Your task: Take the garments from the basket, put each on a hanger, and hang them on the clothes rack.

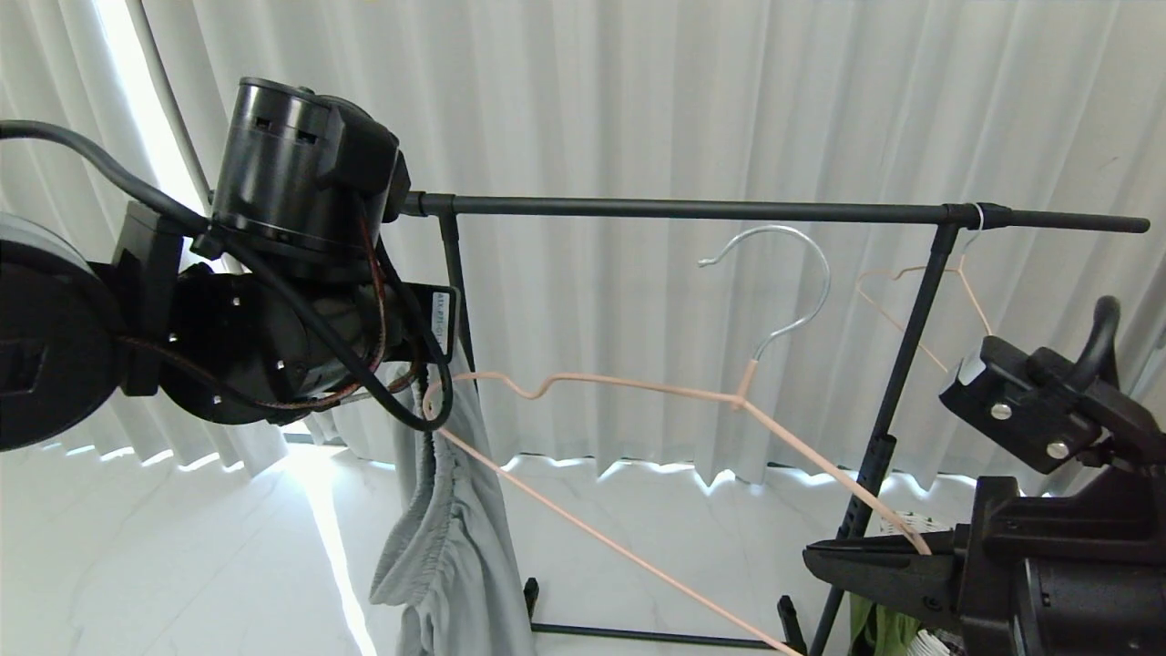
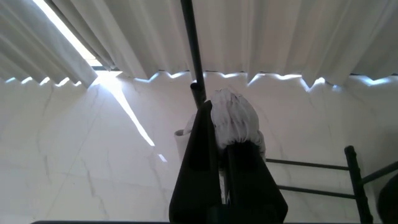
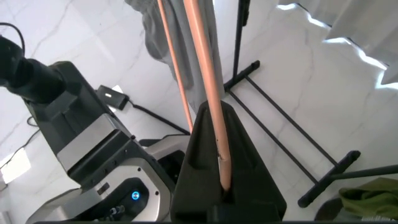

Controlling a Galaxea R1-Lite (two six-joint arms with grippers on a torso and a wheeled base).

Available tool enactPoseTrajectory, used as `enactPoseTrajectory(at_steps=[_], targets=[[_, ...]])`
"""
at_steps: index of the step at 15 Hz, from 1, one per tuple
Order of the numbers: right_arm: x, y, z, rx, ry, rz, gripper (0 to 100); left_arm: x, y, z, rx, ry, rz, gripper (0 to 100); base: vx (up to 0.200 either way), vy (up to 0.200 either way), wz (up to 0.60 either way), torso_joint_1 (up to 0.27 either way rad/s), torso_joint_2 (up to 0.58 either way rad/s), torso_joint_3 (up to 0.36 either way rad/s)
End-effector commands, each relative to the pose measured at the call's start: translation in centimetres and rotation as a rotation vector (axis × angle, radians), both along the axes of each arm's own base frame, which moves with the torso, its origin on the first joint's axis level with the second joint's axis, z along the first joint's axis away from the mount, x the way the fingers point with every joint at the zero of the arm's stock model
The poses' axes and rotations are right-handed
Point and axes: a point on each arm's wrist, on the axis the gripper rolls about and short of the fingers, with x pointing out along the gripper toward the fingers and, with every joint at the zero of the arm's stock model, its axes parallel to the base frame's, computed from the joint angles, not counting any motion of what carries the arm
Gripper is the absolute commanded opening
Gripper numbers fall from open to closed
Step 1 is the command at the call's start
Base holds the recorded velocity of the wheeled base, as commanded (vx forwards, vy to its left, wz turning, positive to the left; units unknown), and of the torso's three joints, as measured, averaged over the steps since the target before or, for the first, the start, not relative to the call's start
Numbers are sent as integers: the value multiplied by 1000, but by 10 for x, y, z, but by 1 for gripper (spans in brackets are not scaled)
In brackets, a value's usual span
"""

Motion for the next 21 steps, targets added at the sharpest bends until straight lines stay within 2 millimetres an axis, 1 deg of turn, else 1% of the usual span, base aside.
enactPoseTrajectory(at_steps=[1,4,6,9,12,13,16,21], targets=[[1,3,-2,-12,5,0,0,0,0,0,0,0,0,0,0,0,0,0,0,0],[7,12,-9,-33,14,-10,0,1,0,1,-1,-3,2,0,0,0,0,0,0,0],[18,21,-15,-37,-2,-60,0,0,0,1,0,-4,1,0,0,0,0,0,0,0],[26,26,-16,-14,-20,-86,0,0,0,1,1,-2,1,0,0,0,0,0,0,0],[32,34,-19,-3,-28,-94,0,1,0,0,19,-8,32,0,0,0,0,0,0,0],[38,42,-22,16,-20,-119,0,0,0,0,20,-10,35,0,0,0,0,0,0,0],[48,55,-28,7,-25,-200,0,0,1,2,18,-18,42,0,0,0,0,0,0,0],[56,74,-31,34,-34,-193,0,-1,-1,1,17,-15,35,0,0,0,0,0,0,0]])
